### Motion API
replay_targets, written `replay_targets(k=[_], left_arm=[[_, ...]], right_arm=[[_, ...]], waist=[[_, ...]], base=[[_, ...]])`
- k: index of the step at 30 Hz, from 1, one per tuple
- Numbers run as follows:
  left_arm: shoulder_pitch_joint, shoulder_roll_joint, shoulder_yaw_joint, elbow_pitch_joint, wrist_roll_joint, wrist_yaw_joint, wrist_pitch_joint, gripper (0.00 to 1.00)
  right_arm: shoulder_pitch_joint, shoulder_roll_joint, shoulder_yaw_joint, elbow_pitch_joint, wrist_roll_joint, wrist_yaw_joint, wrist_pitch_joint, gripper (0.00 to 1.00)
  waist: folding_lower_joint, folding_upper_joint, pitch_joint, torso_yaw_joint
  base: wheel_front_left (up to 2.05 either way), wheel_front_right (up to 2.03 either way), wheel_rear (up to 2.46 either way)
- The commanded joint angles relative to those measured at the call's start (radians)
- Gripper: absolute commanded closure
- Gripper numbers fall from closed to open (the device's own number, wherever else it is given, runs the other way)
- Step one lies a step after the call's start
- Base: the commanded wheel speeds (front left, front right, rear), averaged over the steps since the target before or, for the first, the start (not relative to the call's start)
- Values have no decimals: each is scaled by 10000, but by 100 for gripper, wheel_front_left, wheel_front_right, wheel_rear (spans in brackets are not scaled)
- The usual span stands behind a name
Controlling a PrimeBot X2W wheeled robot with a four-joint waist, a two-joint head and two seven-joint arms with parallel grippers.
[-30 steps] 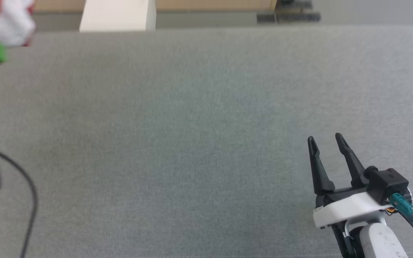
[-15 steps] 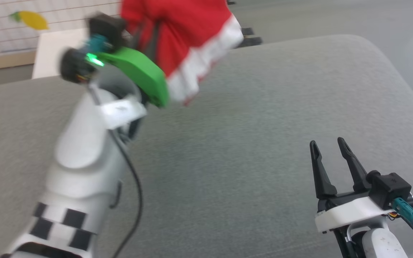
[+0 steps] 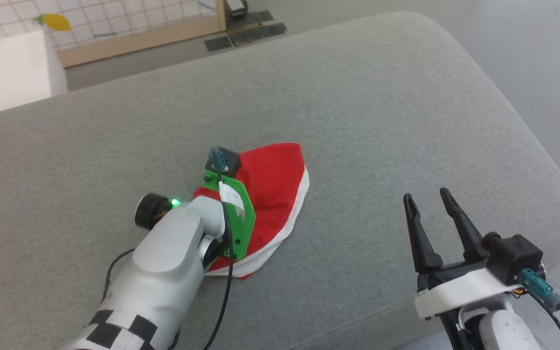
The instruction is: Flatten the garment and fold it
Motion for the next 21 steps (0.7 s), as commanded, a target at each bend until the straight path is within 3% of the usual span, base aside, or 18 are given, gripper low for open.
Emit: replay_targets(k=[1, 2, 3, 4, 5, 6, 9, 13, 16, 21], left_arm=[[116, -11, -57, 162, -170, -59, 201, 100], [91, 5, -57, 236, -196, -64, 230, 100], [47, 30, -63, 232, -177, -62, 125, 7], [-29, 74, -46, 172, -139, -25, -148, 0], [-70, 95, 10, 119, -149, 21, -410, 0], [-95, 109, 454, -282, -368, 239, -1815, 0], [22, 147, 942, -978, -485, 471, -3915, 0], [533, 197, 1447, -1751, -725, 503, -6003, 0], [1038, 320, 1682, -2418, -765, 465, -6765, 0], [2333, 616, 2173, -4164, -461, 527, -7010, 0]], right_arm=[[-158, 3, 31, 46, 80, -15, -85, 0], [-164, 3, 31, 77, 101, -15, -99, 0], [-163, 3, 23, 106, 117, -15, -109, 0], [-159, 3, 22, 140, 119, -15, -120, 0], [-156, 3, 21, 172, 104, -15, -128, 0], [-108, 3, 27, 218, 37, -15, -145, 0], [-26, 3, -99, 186, 6, -15, -155, 0], [84, 3, -246, 112, -70, -15, -123, 0], [172, 3, -447, 8, -115, -15, -82, 0], [271, 3, -633, -187, -176, -15, 55, 0]], waist=[[1, -1, 272, -271], [1, -1, 278, -260], [1, -1, 276, -226], [1, -1, 271, -157], [1, -1, 241, -90], [1, -1, 35, 193], [1, -1, -202, 633], [1, -1, -560, 1313], [1, -1, -777, 1868], [1, -1, -1018, 2704]], base=[[0, 0, 0], [0, 0, 0], [0, 0, 0], [0, 0, 0], [0, 0, 0], [0, 0, 0], [0, 0, 0], [0, 0, 0], [0, 0, 0], [0, 0, 0]])
